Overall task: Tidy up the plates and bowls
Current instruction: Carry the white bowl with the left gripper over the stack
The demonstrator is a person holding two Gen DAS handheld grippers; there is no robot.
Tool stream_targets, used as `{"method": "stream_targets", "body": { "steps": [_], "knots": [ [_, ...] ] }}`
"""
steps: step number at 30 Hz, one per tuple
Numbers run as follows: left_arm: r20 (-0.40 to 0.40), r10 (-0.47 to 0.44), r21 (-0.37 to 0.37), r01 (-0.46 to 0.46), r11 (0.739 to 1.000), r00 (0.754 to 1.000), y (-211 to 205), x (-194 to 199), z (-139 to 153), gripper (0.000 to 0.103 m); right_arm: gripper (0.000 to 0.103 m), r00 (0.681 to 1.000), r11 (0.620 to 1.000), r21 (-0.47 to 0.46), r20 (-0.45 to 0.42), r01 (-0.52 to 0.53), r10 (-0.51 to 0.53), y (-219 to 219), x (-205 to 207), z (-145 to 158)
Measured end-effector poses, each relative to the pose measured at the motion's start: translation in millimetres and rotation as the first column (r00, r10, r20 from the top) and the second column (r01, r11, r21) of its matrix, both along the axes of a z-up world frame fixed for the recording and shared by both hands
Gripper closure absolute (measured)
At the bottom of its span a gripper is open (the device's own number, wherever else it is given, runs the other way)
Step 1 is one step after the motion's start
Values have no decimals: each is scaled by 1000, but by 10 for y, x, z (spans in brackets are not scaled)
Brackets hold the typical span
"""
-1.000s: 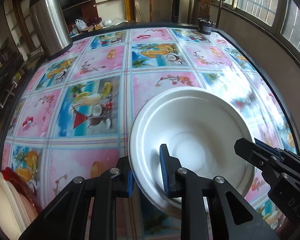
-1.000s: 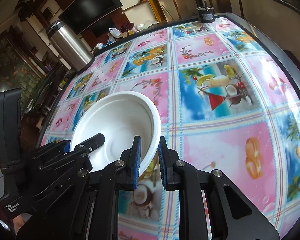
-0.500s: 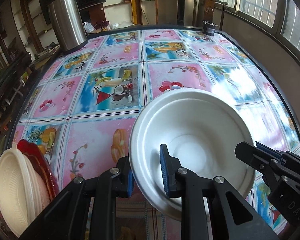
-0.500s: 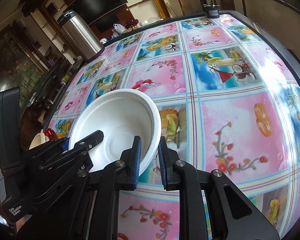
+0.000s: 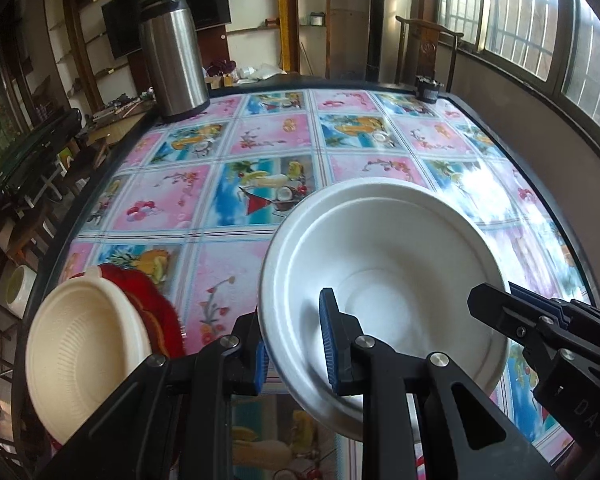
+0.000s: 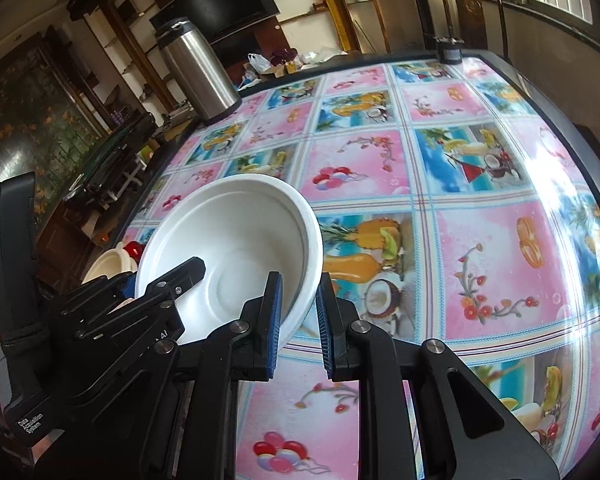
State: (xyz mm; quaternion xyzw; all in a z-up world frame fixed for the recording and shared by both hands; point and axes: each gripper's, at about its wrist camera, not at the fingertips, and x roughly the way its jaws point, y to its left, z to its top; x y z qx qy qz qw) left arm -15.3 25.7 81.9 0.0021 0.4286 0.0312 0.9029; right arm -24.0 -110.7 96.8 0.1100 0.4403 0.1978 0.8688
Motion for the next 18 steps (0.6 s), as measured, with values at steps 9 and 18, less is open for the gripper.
{"method": "stream_targets", "body": {
  "steps": [9,18],
  "knots": [
    [44,80,8,-81,997,996,447,-233,181,82,86,996,996,-13,41,-83,84,490,-136,219],
    [65,177,10,-178,984,982,983,-488,253,82,86,981,983,-23,63,-182,183,1062,-237,346]
  ]
}}
